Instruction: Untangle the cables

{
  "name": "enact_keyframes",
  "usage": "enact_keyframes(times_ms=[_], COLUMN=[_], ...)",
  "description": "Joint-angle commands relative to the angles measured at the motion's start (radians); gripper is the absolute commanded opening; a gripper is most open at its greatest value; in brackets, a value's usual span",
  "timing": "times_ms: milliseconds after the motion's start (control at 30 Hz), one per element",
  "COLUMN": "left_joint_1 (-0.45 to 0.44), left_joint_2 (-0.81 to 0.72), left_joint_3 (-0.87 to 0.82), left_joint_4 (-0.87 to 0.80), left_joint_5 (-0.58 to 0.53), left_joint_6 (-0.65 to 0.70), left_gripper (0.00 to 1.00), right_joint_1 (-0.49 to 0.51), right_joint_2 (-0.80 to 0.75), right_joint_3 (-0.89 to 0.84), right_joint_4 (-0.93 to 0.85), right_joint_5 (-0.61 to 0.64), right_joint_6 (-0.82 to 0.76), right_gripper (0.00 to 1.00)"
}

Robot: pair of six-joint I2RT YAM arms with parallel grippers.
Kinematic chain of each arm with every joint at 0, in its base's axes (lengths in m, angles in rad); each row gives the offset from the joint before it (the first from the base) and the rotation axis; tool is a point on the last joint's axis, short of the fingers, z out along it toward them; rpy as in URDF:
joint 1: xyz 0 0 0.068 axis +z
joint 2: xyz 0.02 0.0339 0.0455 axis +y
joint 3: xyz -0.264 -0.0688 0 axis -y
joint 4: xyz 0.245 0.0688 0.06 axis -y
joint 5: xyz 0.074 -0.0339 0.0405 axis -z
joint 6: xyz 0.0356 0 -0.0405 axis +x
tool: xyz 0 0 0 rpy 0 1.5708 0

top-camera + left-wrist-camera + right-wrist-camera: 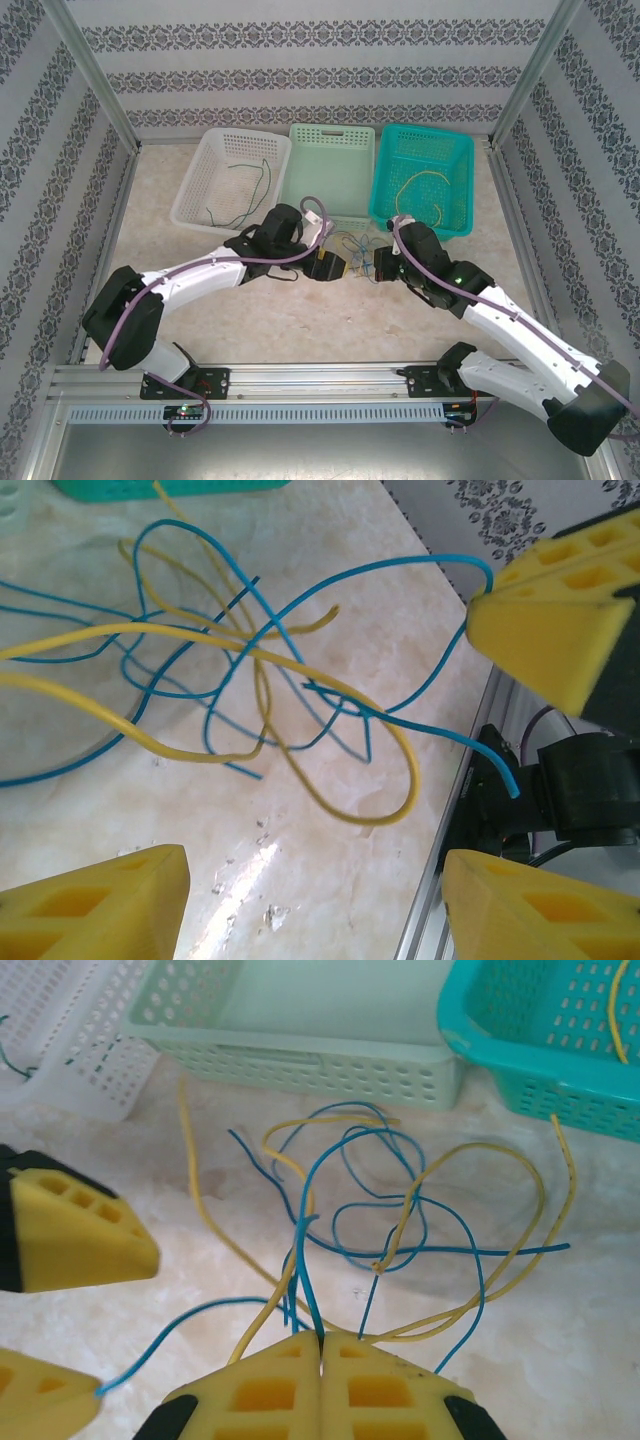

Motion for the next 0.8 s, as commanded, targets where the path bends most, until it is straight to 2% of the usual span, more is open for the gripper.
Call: enact_keyframes(times_ms=[0,400,767], left_joint_1=[0.006,0.005,-0.001], left_joint_2=[0.034,0.055,0.0], left_joint_3=[0.047,0.064,-0.022], left_joint_4=[-0.025,0.017,0.105], left_joint_5=[0.025,0.112,0.085], left_joint_6=[0.021,0.018,-0.02], left_gripper=[0.68,0.66,0.67], right_joint_1=[0.027,0.06,0.06], right_joint_2=[0.006,0.047,0.146], right_joint_3=[0.039,0.089,0.136], right_joint_4=[0.014,-0.018,0.006], right_joint_5=[0.002,0.085,0.114], right_joint_6=[-0.036,-0.004,0.046], right_gripper=[0.0,0.0,0.0])
